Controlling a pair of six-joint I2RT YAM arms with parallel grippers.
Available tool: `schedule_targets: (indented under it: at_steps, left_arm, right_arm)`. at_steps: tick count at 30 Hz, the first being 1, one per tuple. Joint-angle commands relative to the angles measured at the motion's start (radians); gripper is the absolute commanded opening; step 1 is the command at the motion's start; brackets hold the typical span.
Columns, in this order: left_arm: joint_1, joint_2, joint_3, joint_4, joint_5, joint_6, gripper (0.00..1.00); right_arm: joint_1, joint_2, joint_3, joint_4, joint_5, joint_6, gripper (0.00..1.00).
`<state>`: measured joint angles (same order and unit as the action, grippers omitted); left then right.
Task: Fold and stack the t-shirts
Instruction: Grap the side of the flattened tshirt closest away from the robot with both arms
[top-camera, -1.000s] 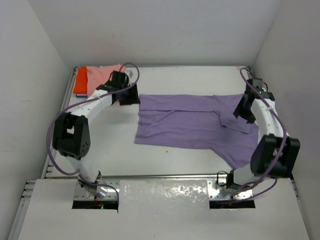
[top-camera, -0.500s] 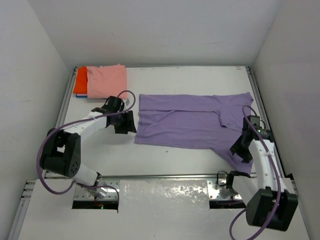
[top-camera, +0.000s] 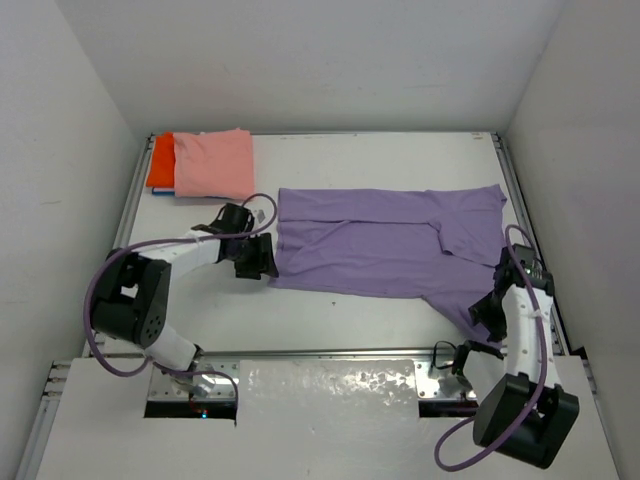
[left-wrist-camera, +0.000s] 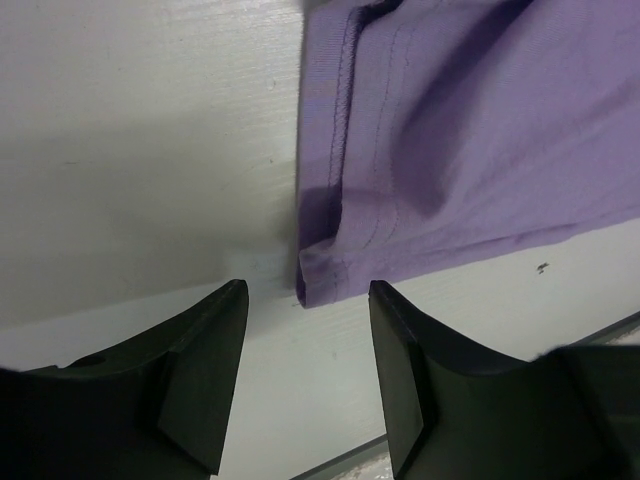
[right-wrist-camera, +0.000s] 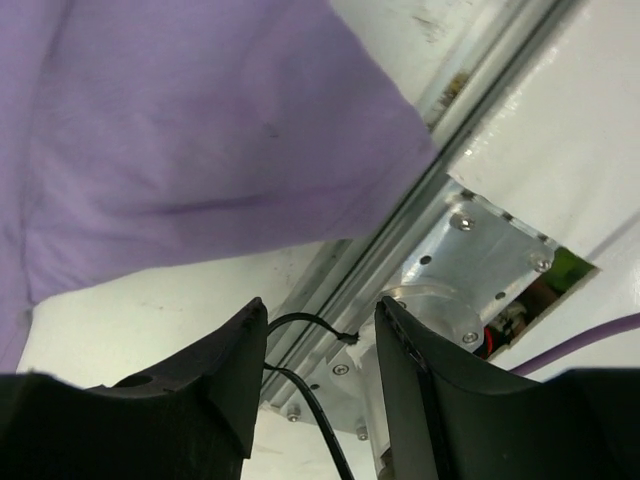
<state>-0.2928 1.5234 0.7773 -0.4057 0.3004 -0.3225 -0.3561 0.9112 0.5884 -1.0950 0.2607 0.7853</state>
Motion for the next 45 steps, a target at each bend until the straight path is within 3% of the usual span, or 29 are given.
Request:
schedule_targets:
  at_steps: [1, 4, 11, 24, 36, 39, 43, 45]
  left_arm:
    - [-0.008, 0.020, 0.028, 0.034, 0.002, 0.016, 0.50]
    - [-0.008, 0.043, 0.056, 0.022, 0.000, 0.026, 0.50]
    - [-0.008, 0.063, 0.082, -0.004, 0.006, 0.043, 0.50]
    - [-0.009, 0.135, 0.112, 0.005, 0.022, 0.033, 0.50]
    - [-0.009, 0.156, 0.114, -0.004, 0.005, 0.037, 0.45]
    - [-0.009, 0.161, 0.122, -0.012, 0.006, 0.037, 0.42]
    - [-0.011, 0.178, 0.126, -0.021, 0.011, 0.036, 0.35]
    - [-0.009, 0.182, 0.122, -0.021, 0.013, 0.034, 0.33]
  right_arm:
    - [-0.041, -0.008, -0.005, -0.020, 0.060, 0.061, 0.46]
    - [-0.139, -0.021, -0.033, 0.009, 0.028, 0.110, 0.45]
    - [-0.153, -0.044, -0.085, 0.026, -0.018, 0.288, 0.46]
    - [-0.155, -0.127, -0.237, 0.167, 0.063, 0.273, 0.51]
    - [-0.155, -0.117, -0.280, 0.311, 0.106, 0.272, 0.48]
    - [-0.155, -0.060, -0.234, 0.300, 0.118, 0.259, 0.43]
    - [-0.155, -0.006, -0.202, 0.346, 0.143, 0.197, 0.25]
    - [-0.155, 0.006, -0.220, 0.391, 0.132, 0.192, 0.26]
